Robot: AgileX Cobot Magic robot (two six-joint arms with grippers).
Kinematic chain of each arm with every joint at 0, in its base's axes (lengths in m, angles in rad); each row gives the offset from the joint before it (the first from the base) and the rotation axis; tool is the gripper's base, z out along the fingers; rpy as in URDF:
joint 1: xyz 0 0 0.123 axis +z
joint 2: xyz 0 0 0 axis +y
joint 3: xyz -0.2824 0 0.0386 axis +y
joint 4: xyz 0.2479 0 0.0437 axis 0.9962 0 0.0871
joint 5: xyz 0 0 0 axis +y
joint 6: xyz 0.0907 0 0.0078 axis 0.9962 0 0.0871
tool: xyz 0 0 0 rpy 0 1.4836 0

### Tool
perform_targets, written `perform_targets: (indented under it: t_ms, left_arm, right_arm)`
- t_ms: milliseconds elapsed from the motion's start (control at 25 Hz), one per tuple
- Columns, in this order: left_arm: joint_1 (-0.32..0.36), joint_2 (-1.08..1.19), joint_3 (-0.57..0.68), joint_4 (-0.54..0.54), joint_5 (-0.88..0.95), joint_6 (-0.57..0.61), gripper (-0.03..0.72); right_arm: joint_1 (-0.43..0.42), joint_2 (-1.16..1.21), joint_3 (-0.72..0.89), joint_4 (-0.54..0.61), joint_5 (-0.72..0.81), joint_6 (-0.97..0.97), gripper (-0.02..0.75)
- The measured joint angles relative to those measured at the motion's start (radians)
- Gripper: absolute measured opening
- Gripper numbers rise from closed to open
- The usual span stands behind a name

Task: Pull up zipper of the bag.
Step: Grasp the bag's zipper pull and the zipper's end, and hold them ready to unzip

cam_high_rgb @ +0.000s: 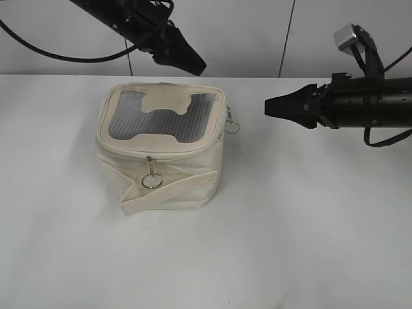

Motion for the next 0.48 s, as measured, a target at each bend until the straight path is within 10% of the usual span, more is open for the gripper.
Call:
perform_targets:
  t_ms: [480]
  left_arm:
    - [-0.019,0.046,-0.007,0.063,0.007,-0.061,0.314]
  right_arm:
    - [0.009,0.035,0.0,0.037,0.015,-0.05,0.413]
